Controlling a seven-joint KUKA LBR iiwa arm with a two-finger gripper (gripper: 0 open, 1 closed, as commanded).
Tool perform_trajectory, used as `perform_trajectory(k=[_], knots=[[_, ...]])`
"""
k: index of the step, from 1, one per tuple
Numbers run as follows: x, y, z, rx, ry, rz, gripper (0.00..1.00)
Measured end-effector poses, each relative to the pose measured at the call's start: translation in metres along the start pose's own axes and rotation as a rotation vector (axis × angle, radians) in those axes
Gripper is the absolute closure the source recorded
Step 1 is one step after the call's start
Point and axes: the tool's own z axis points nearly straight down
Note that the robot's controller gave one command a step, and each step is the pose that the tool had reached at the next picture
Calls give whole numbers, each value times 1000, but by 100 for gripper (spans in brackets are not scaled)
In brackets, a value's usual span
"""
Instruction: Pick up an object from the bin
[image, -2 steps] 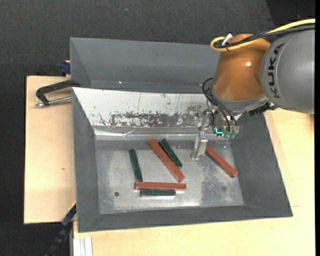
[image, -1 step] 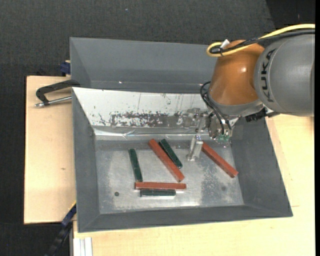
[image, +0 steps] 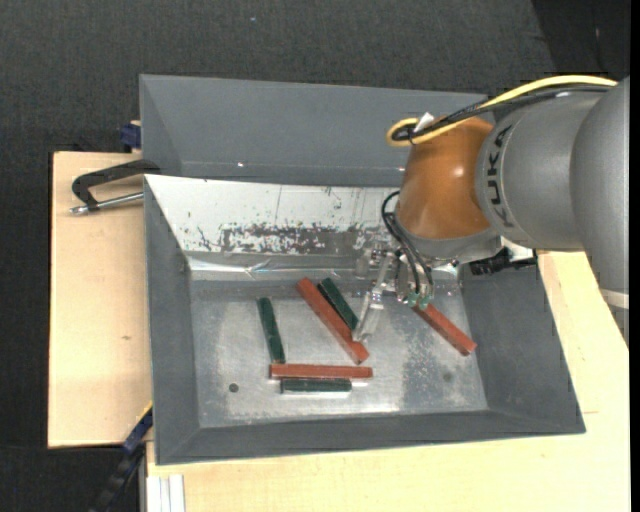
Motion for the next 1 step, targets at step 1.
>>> perform_trajectory(k=[1], knots=[[10,-6,-11,-1,-3,-33,0]])
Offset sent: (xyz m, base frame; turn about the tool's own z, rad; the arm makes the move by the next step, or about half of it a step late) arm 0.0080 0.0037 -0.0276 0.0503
